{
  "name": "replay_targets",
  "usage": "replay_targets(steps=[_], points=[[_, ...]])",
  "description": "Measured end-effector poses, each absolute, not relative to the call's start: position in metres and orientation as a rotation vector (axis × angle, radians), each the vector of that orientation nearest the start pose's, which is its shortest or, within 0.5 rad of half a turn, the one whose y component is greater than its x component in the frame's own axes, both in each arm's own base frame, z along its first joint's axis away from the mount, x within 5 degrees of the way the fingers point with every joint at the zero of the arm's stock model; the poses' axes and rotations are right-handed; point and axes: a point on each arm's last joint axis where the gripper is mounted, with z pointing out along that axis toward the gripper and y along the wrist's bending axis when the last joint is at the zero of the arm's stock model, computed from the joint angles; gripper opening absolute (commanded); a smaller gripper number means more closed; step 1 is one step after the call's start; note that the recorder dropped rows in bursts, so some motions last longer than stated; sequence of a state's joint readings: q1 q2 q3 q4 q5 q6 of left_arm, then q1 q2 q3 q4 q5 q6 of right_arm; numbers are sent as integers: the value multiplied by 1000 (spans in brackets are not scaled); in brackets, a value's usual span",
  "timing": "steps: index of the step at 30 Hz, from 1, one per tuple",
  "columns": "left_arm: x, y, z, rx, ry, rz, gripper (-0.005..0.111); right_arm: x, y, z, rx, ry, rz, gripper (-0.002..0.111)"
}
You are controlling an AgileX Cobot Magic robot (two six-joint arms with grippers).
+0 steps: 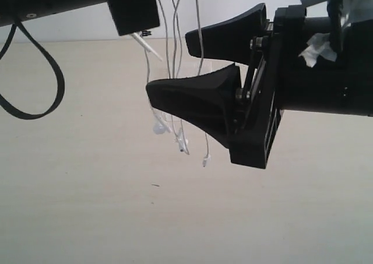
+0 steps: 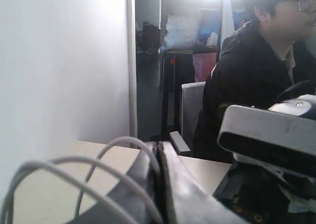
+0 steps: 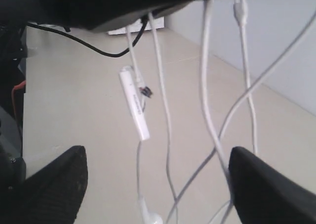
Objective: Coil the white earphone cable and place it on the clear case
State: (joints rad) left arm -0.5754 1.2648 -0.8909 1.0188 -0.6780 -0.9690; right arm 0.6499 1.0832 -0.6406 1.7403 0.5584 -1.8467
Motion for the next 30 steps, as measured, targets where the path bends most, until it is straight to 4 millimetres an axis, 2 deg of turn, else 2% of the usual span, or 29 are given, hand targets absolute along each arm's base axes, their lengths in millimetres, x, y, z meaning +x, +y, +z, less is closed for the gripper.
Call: replay_targets(steps=[9, 13, 19, 24, 30], points=[[213, -194, 355, 842, 1293, -879, 0, 145, 171, 305, -1036, 1563, 903, 75], [212, -194, 359, 812, 1264, -923, 0, 150, 169, 303, -1010, 1591, 853, 75], [210, -194, 363, 795, 1215, -957, 0, 151, 171, 314, -997, 1562, 873, 75], [208, -194, 367, 771, 1180, -989, 0, 151, 172, 315, -995, 1562, 886, 75], [208, -193, 370, 745, 1153, -1007, 0, 164, 186, 310, -1024, 1586, 926, 75]])
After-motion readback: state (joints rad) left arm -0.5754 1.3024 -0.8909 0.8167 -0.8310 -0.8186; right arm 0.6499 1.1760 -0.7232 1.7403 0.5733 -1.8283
